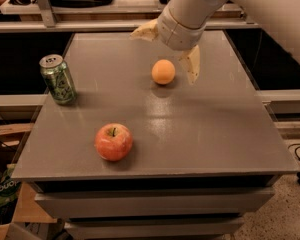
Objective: Move orange near apple
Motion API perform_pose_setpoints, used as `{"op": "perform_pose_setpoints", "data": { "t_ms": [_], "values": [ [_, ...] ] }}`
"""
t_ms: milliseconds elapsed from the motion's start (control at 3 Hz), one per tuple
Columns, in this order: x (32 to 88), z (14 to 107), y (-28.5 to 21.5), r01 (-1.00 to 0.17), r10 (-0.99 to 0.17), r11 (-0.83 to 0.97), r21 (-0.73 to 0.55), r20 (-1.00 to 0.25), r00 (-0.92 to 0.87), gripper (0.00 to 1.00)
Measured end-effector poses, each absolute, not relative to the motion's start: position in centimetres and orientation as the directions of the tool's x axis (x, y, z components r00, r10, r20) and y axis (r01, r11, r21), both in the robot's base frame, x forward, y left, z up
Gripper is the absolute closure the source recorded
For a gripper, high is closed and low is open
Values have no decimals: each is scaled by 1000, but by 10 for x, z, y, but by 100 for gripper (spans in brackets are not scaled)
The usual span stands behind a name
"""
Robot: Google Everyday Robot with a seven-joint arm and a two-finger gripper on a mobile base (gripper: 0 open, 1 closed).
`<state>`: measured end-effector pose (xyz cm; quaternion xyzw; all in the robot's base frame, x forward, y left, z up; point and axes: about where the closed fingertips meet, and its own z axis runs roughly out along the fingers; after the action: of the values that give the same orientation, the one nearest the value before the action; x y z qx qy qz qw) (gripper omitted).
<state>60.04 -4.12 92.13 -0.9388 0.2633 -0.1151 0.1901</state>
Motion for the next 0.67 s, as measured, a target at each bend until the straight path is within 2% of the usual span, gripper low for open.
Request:
{"op": "perform_pose_setpoints", "data": {
  "t_ms": [667],
  "values": [
    [640,883,-40,-610,-691,-705,-362,154,706,0]
  ]
}}
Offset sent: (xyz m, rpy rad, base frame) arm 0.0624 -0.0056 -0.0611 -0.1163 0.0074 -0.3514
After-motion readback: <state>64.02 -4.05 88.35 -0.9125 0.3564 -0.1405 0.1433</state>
